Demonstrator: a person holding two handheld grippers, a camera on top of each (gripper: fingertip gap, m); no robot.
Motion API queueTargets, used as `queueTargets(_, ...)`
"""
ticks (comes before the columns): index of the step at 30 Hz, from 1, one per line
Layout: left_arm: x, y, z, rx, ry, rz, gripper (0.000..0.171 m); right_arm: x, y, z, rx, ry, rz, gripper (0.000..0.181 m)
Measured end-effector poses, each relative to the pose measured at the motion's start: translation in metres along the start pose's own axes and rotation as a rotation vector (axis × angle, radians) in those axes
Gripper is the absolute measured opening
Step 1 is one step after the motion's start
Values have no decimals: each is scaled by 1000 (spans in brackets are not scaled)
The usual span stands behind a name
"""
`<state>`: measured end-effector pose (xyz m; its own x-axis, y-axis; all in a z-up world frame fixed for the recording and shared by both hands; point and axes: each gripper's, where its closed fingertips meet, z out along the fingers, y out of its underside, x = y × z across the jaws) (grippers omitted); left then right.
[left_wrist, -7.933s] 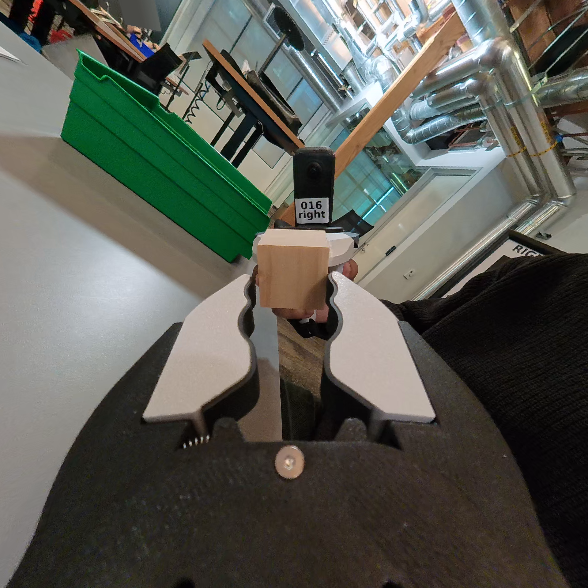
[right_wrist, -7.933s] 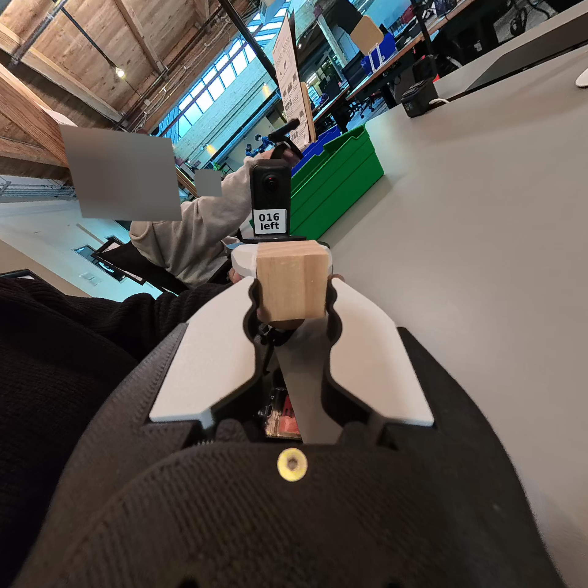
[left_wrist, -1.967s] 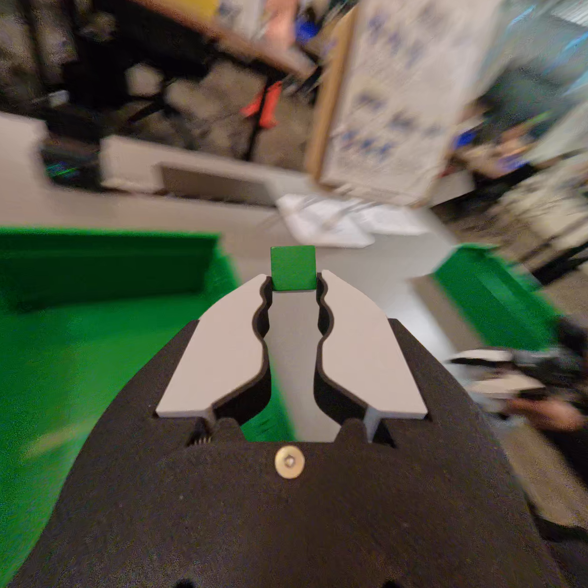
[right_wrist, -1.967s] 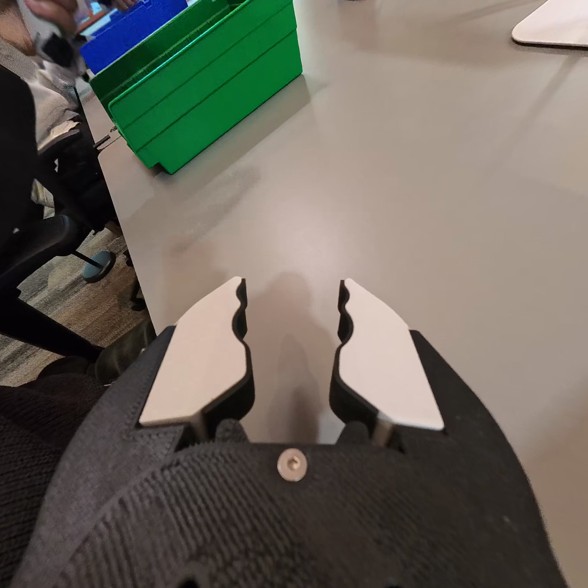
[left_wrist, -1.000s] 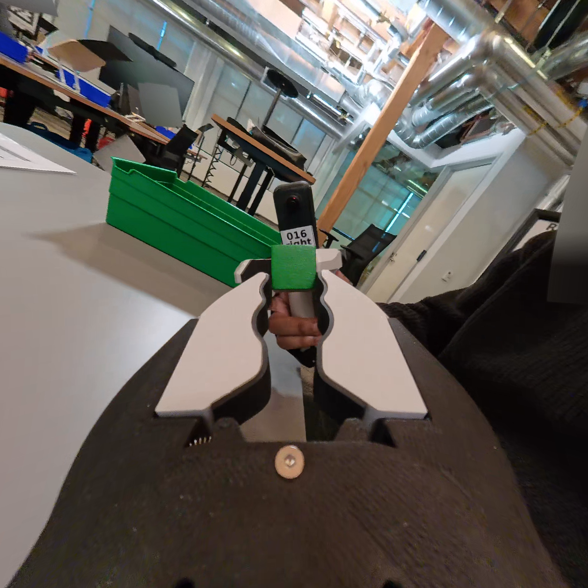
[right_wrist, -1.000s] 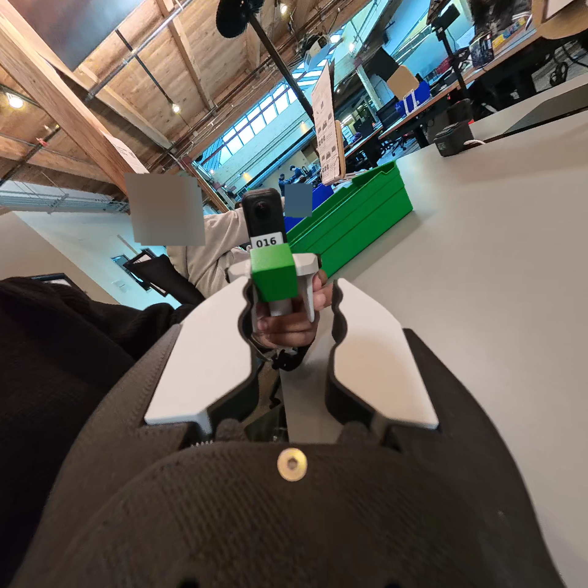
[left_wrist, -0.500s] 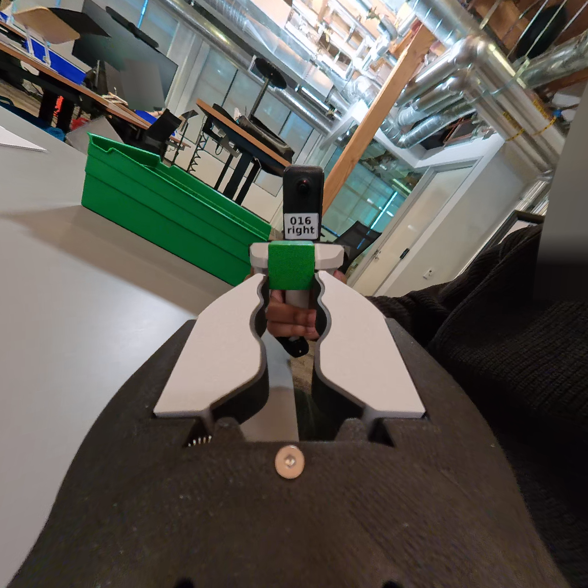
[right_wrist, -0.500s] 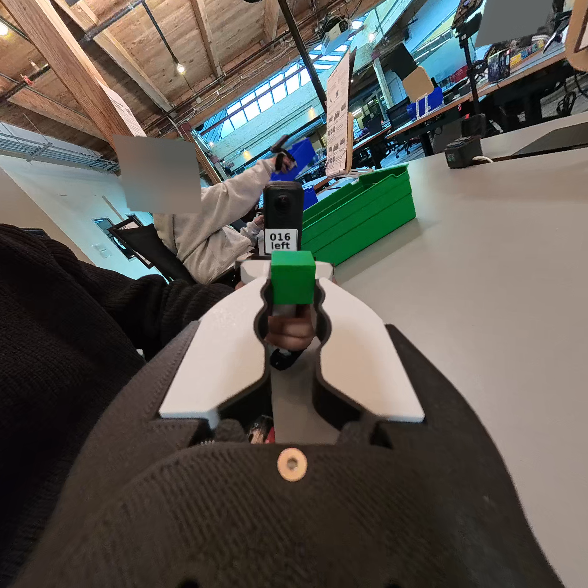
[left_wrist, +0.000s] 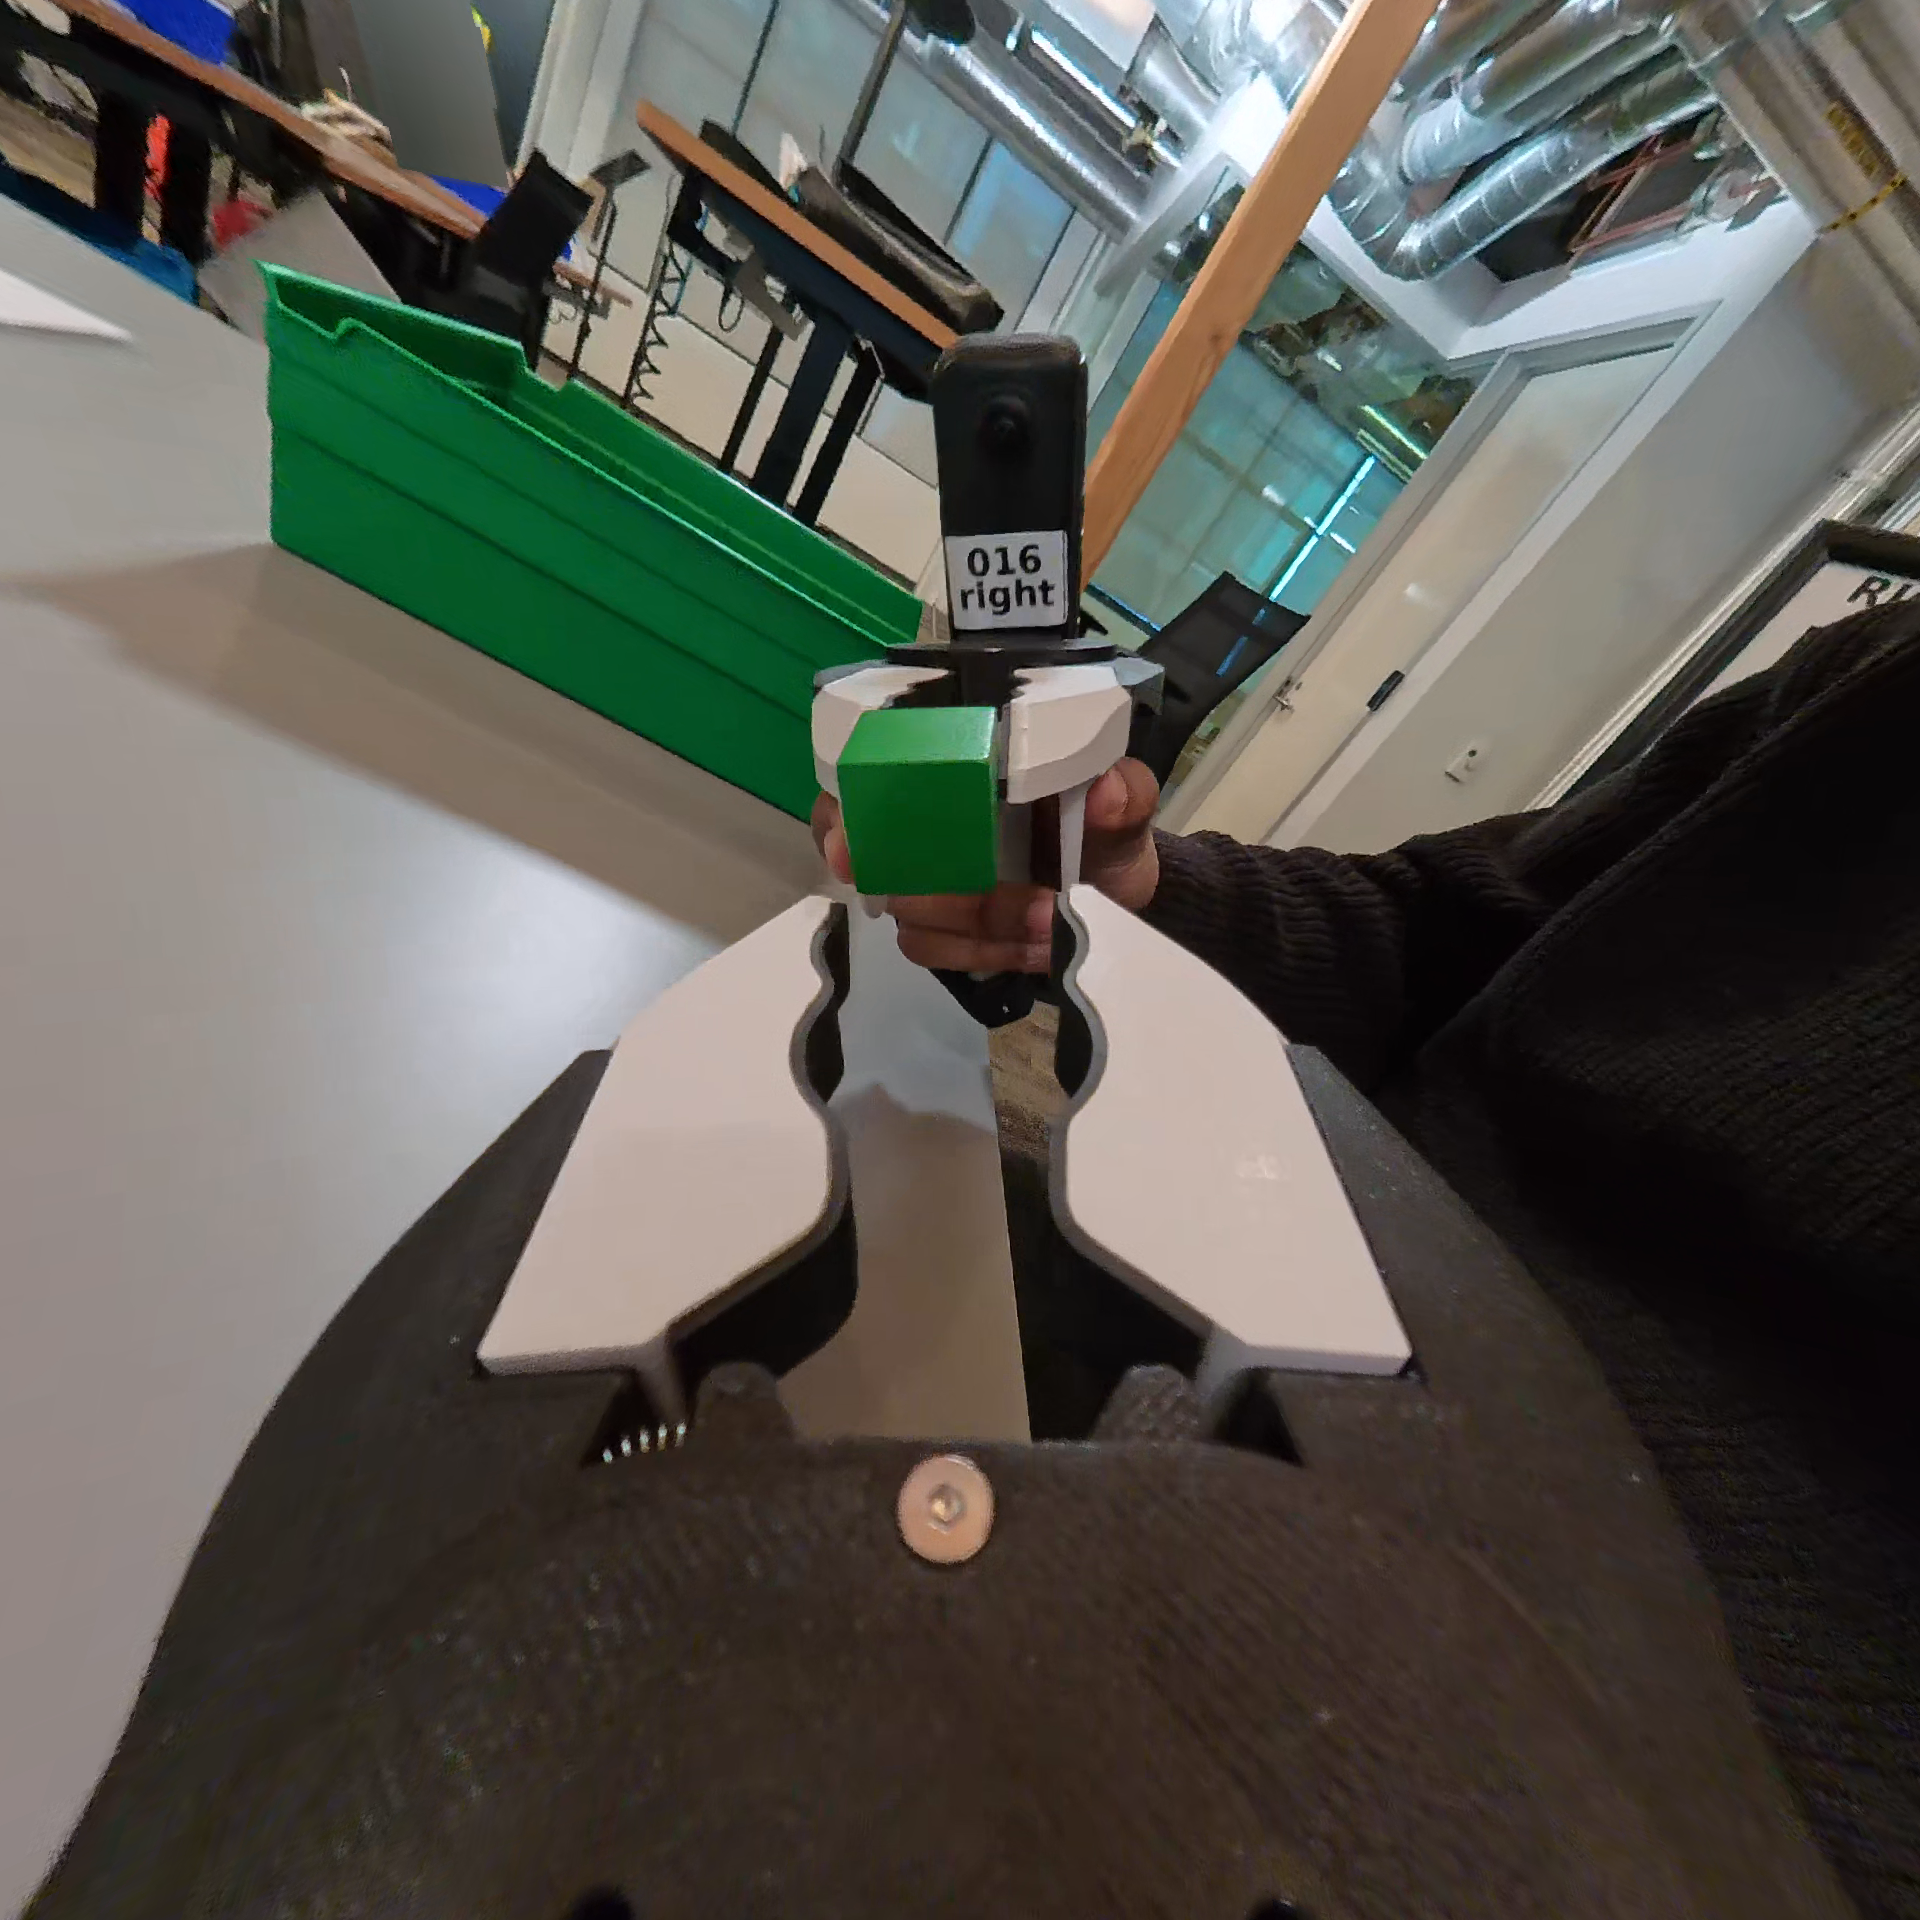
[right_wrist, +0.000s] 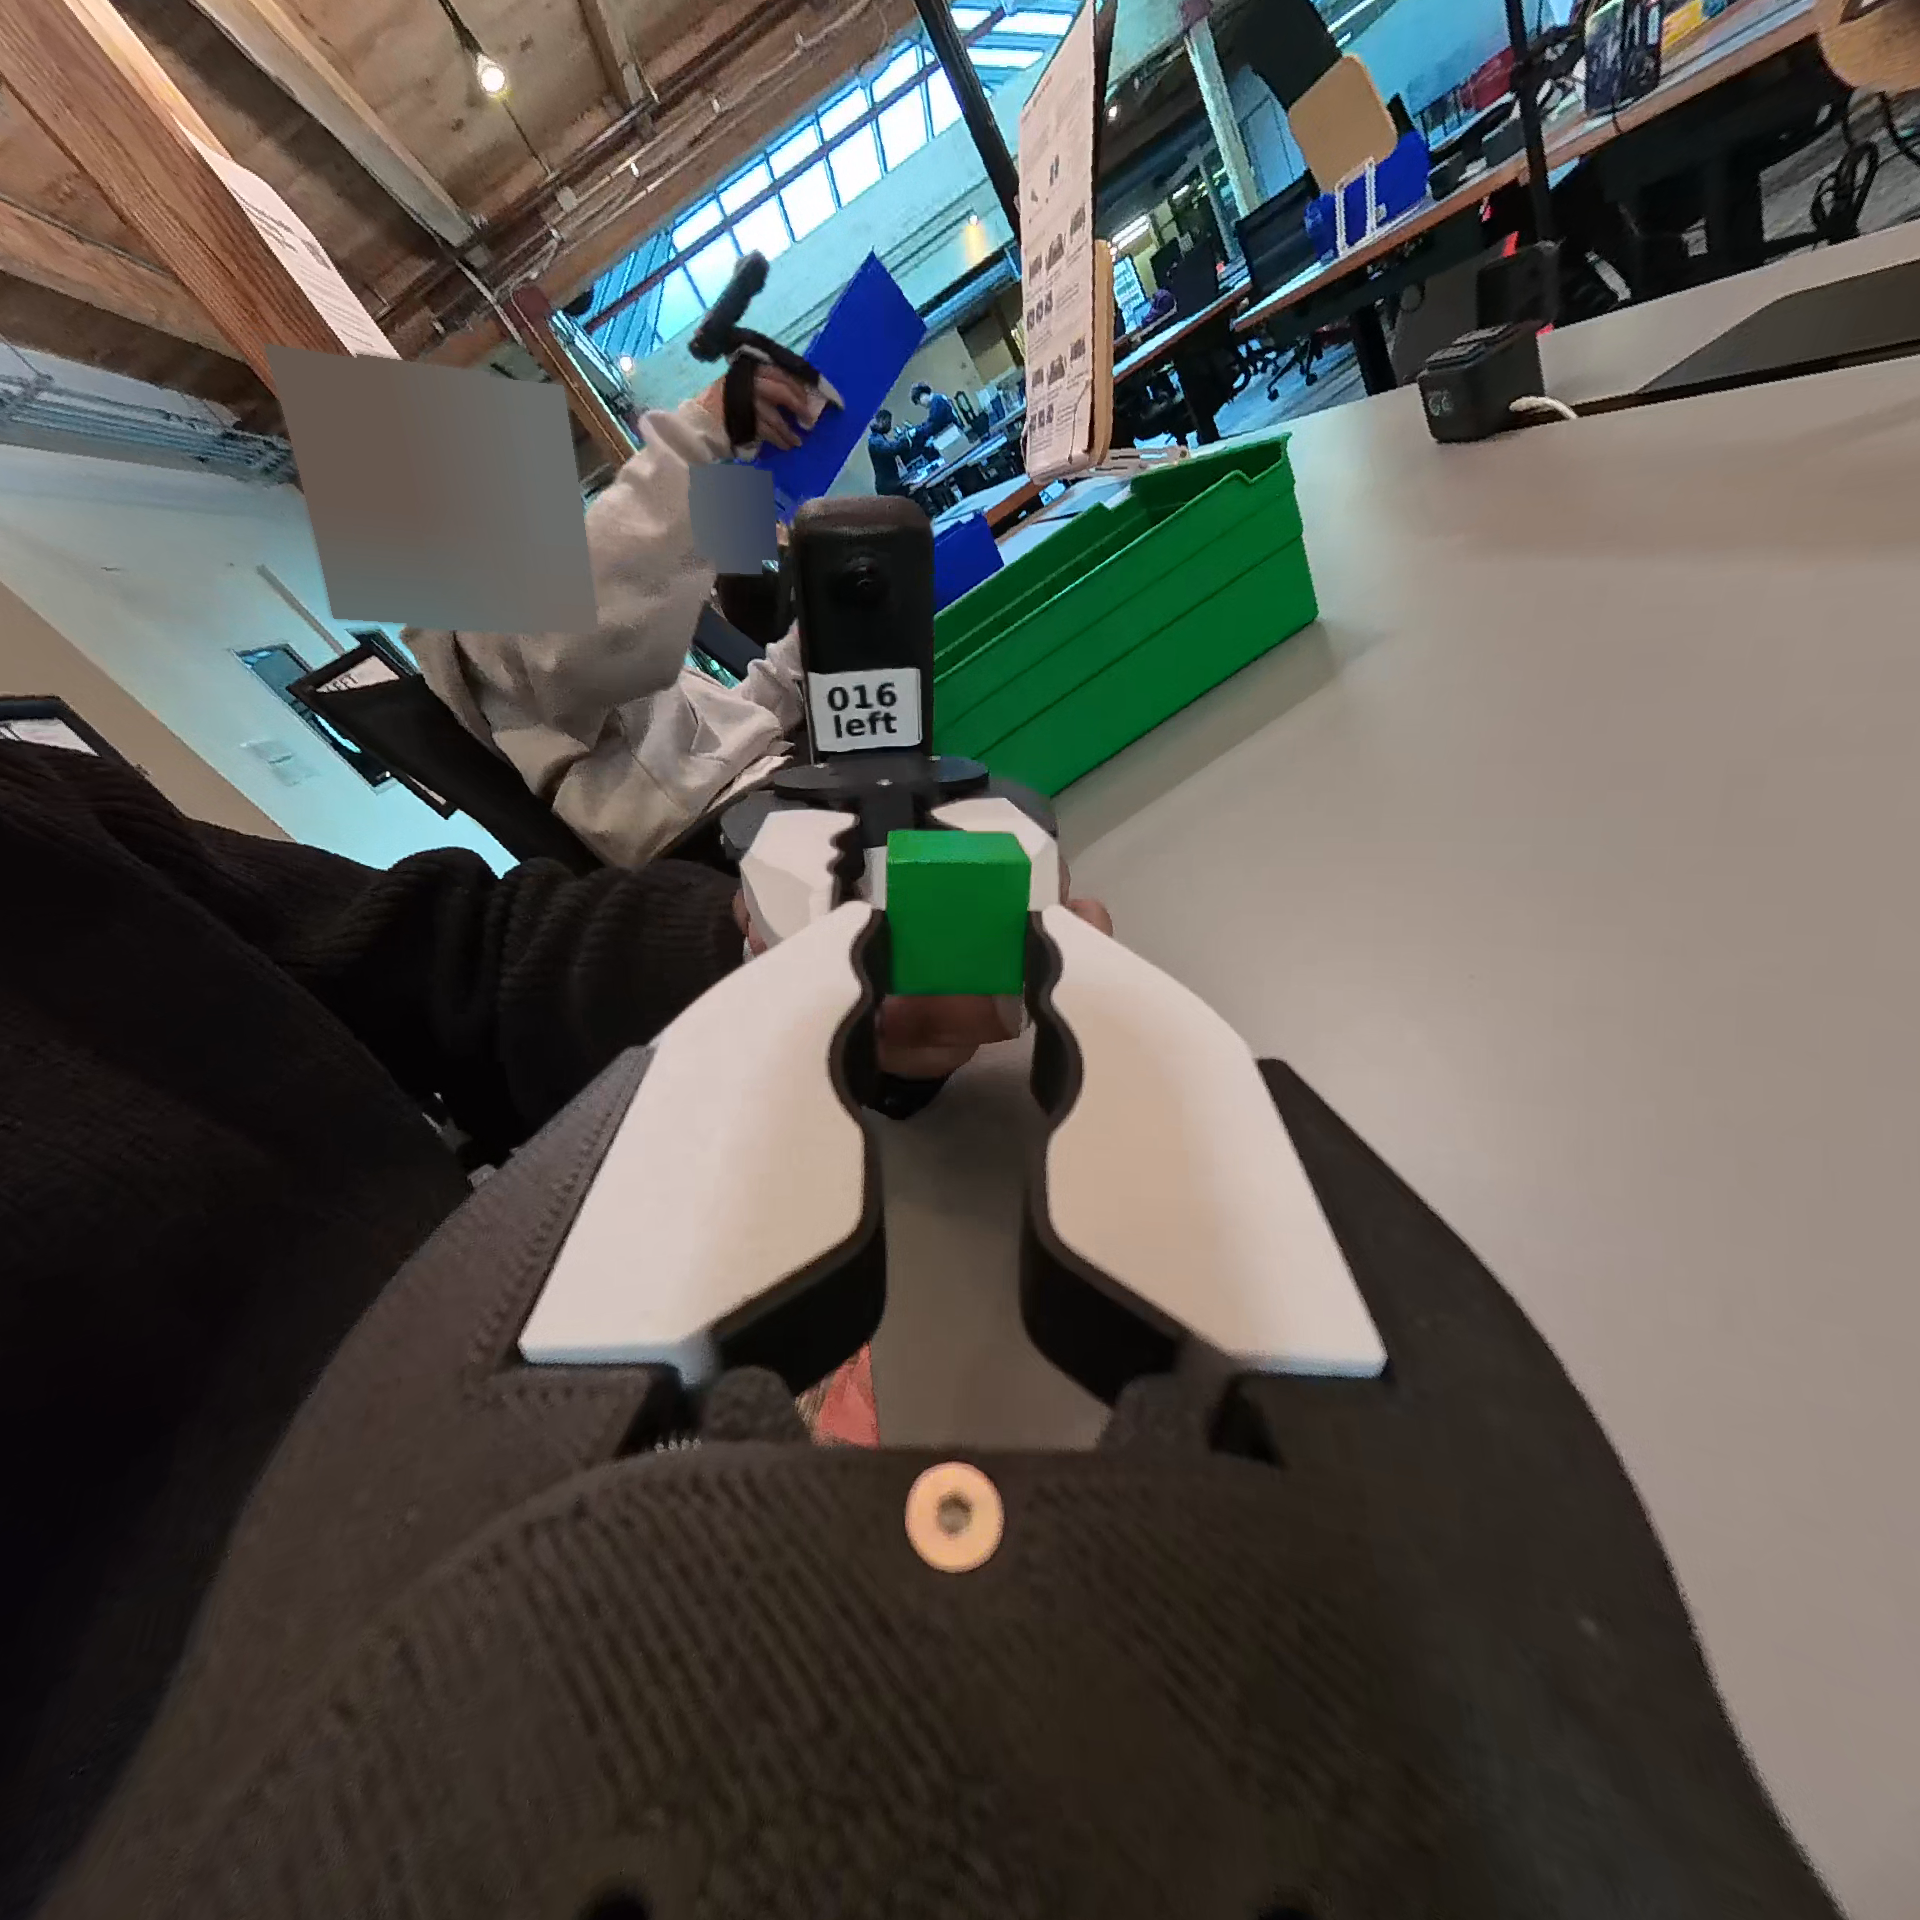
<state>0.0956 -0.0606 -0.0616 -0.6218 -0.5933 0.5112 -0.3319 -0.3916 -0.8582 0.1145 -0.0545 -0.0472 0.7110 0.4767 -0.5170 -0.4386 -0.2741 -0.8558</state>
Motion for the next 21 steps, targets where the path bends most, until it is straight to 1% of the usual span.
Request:
queueTargets(7, 4, -3, 1, 32, 41, -66, 38, -5, 6, 5, -35, -15, -23, 26)
queueTargets(13, -1, -13, -5, 94, 47, -135, 30, -7, 5, 5, -25, -30, -8, 26)
queueTargets(18, -2, -12, -4, 93, 56, -161, 30, -5, 5, 5, -17, -28, 10, 26)
queueTargets(21, 1, -9, -2, 79, 73, -165, 34, -6, 5, 5, -4, -40, 34, 26)
